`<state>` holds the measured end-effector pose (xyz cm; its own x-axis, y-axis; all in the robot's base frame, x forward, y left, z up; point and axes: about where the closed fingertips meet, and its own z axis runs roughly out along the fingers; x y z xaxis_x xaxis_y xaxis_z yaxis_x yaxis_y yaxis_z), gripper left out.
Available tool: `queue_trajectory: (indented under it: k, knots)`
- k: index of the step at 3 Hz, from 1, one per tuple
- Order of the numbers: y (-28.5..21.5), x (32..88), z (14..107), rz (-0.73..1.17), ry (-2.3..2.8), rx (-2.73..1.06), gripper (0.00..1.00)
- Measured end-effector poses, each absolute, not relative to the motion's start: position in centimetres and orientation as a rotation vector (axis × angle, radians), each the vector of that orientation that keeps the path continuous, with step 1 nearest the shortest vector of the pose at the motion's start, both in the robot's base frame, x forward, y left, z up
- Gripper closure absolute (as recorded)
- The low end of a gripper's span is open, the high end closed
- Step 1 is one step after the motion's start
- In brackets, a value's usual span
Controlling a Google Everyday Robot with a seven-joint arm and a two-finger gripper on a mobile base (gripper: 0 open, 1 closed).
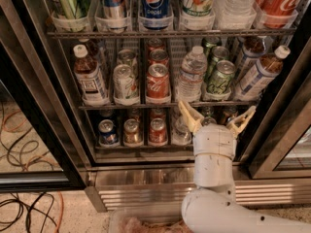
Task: Pick green can from middle shelf of fridge
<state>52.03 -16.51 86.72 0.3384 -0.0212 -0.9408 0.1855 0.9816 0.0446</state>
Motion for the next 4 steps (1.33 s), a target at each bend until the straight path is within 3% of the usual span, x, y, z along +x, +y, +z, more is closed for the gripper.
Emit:
queue_trajectory:
  k: [1,2,3,4]
  knots:
    - [-18.43,56.35,86.54,-0.171,1.187,0.136,0.00]
    - [-18.55,56.45,86.59,-0.173,1.185,0.137,0.00]
    - [-18.55,56.45,86.59,-0.173,1.185,0.137,0.17]
    - [-18.55,56.46,86.59,-0.173,1.185,0.137,0.24]
